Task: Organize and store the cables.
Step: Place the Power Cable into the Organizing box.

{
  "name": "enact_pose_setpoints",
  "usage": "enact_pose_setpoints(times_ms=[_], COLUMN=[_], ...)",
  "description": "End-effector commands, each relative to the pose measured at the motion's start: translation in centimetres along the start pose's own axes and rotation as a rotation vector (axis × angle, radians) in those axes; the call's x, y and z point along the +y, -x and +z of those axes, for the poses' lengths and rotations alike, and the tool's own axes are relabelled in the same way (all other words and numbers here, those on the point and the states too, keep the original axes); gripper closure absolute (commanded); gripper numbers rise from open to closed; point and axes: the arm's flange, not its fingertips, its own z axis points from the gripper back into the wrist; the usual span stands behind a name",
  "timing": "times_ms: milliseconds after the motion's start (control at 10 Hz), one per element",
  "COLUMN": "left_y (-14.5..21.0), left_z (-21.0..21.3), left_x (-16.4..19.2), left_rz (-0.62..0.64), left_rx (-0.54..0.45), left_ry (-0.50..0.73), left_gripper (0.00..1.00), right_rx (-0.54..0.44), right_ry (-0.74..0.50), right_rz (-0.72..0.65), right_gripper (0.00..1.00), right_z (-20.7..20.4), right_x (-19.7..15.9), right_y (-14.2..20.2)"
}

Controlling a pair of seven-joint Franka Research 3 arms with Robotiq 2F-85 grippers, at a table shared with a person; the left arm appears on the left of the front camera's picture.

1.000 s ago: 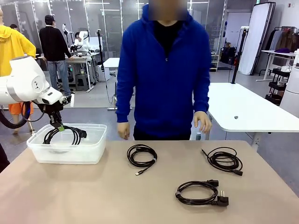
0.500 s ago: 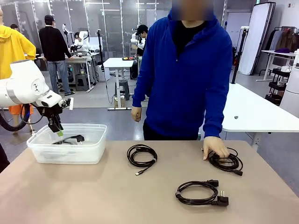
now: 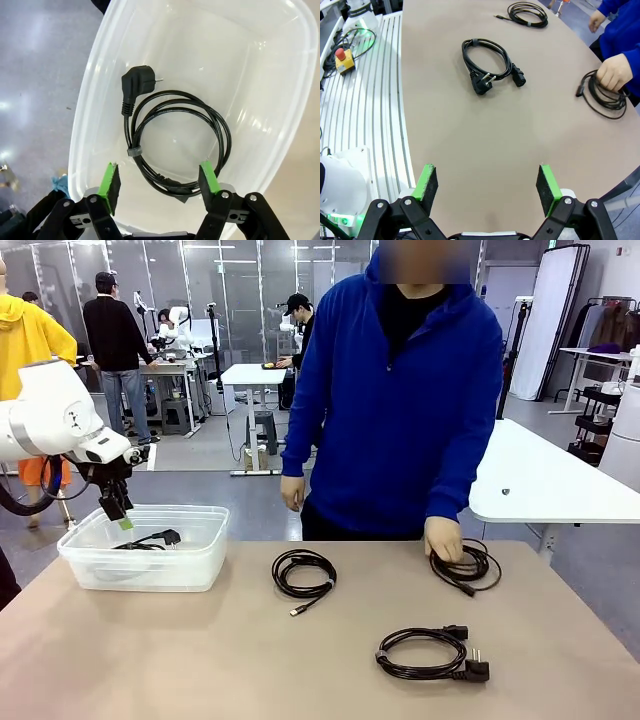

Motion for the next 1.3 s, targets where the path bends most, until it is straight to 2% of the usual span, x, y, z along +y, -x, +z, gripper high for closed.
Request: enact_pose_setpoints(times_ms=[0,100,1200], left_y=[0.08,0.0,0.0], left_z=[0.85,0.0,0.0], left_x=[-0.51,0.0,0.0], left_rz=[0.045,0.0,0.0], left_rx=[-0.064,0.0,0.0], left_ry=[-0.028,0.0,0.0], left_gripper=[0.02,0.02,0.02], right_rx=[-0.02,-0.02,-0.02], right_ry=[0.009,0.009,0.009], right_rz=[0.016,0.016,0.016], right_gripper=[0.0,0.0,0.0], right_z=[-0.02,-0.02,-0.02], right_x=[-0.19,-0.19,-0.19], right_y=[0.16,0.16,0.16])
